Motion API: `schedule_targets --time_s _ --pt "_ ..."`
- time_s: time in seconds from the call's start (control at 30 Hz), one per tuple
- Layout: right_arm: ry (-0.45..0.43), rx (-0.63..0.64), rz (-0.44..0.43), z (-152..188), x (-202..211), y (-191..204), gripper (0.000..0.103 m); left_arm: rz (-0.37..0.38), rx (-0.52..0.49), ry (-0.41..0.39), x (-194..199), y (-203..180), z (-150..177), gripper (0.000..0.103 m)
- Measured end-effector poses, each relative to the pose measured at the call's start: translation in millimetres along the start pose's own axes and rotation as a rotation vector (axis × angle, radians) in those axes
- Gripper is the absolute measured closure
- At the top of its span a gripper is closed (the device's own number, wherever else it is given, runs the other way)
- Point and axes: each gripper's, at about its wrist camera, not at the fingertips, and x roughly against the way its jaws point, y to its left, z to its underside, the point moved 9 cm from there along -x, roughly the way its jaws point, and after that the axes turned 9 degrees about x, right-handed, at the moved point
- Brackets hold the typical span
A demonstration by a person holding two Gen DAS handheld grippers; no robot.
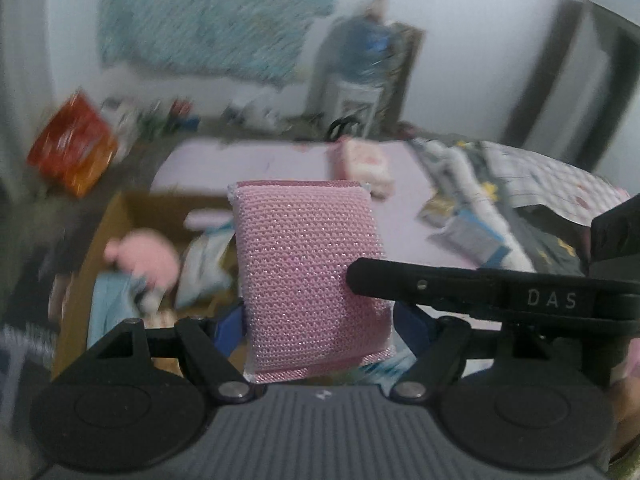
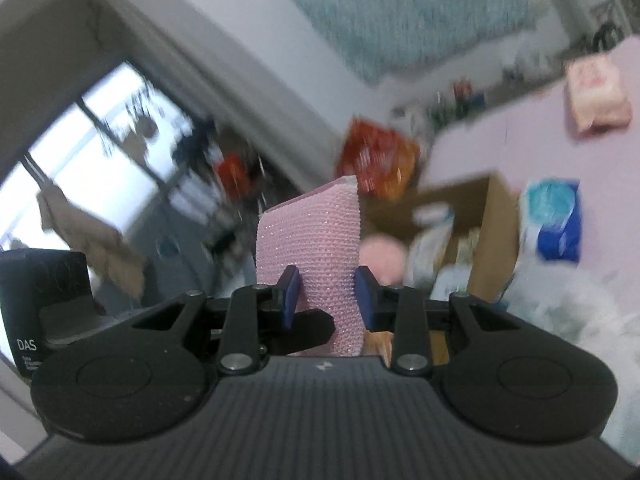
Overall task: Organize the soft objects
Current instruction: 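Carry the pink sponge in the right tool to the cardboard box, then open the right tool to drop the sponge into the box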
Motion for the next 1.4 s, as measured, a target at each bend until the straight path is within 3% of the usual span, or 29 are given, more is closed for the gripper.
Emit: schedule_targets --time_s 0.2,0.37,0.53,0.67,0.83,0.97,1.1,1.17,1.3,1.4 --pt "0.235 0.037 0.105 33 -87 -7 0.071 0.025 0.196 0.092 -53 78 20 0.024" --pt "0.381 0.063 0.203 48 -146 -27 0.071 0.017 0.265 0.176 -92 122 38 0.025" --pt "0.442 0.105 0.286 54 -176 -45 0.071 -0.025 0.241 0.197 -117 131 47 0.025" --pt "0.457 0.109 0.297 55 -180 -54 0.072 0.003 0.239 0.232 -122 126 50 0.019" --pt "0.428 0.119 0.293 47 -178 -54 0.071 -0.031 0.229 0.187 -112 126 44 0.018" --pt "0.365 0.080 0.219 32 -159 -47 0.070 -0.033 0.241 0.150 -99 123 35 0.018" --pt "0.250 0.073 0.141 0 -114 -35 0.050 -0.028 0.210 0.094 -70 110 21 0.017" --pt "0.178 0.079 0.125 -22 -80 -33 0.046 -0.018 0.177 0.057 -54 98 9 0.016" --pt "0.036 0.068 0.121 -61 -9 -44 0.027 -0.004 0.084 -0.030 -26 66 -21 0.009" --pt "-0.052 0.067 0.162 -82 43 -64 0.023 0.011 -0.012 -0.049 -23 32 -40 0.006"
